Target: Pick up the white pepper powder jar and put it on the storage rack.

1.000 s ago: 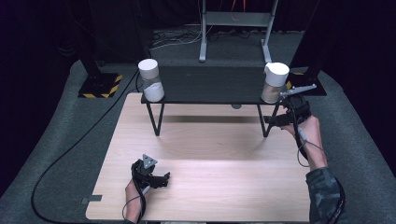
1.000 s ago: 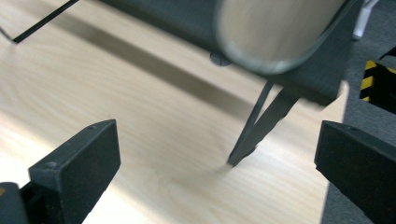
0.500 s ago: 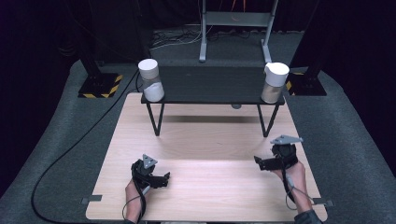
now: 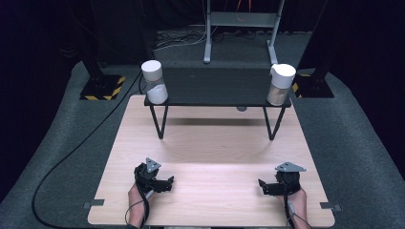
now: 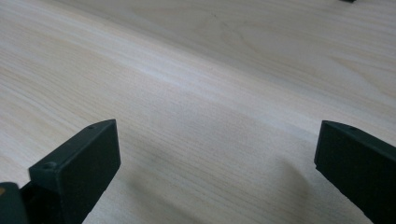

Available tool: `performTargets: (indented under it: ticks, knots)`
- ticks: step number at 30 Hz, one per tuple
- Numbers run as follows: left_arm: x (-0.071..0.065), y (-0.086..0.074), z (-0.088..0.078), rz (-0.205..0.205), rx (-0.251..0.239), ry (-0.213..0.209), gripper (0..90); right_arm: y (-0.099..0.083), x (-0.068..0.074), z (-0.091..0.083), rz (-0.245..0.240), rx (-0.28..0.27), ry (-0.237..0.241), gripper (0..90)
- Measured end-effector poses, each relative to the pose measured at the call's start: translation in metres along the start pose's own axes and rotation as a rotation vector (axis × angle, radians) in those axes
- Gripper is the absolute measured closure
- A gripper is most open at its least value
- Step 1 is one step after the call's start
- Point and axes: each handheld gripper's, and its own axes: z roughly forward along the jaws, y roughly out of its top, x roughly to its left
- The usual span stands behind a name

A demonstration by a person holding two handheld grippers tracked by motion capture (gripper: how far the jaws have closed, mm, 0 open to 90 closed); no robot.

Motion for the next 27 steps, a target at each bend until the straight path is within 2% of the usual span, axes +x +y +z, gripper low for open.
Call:
performTargets:
  ticks: [4,6,11,20,27]
  knots:
    - [-0.0003,-0.0002,0.0000,-0.001,-0.002,0.000,0.9,-0.0023,0.0015,0.0020,-0.009,0.004,-0.006,0.0]
    - [0.0000,0.0002,-0.0001,0.001,0.001,0.000,0.9,-0.0052,-0.0002,0.0012,0.005,-0.013,0.000,0.0]
    - [-0.0008,-0.0001,-0.0003,0.005,0.000,0.003,1.0,-0.0069,0.0007,0.0016,0.013,-0.012,-0.003,0.0]
    - [-0.0015,-0.0005,-0.0004,0.008,-0.002,0.005,1.0,-0.0036,0.0029,0.0030,0.001,0.009,-0.006,0.0]
    - [-0.0020,-0.0008,-0.0004,0.005,-0.004,0.006,0.9,-0.0094,-0.0006,0.0002,0.026,-0.023,-0.001,0.0]
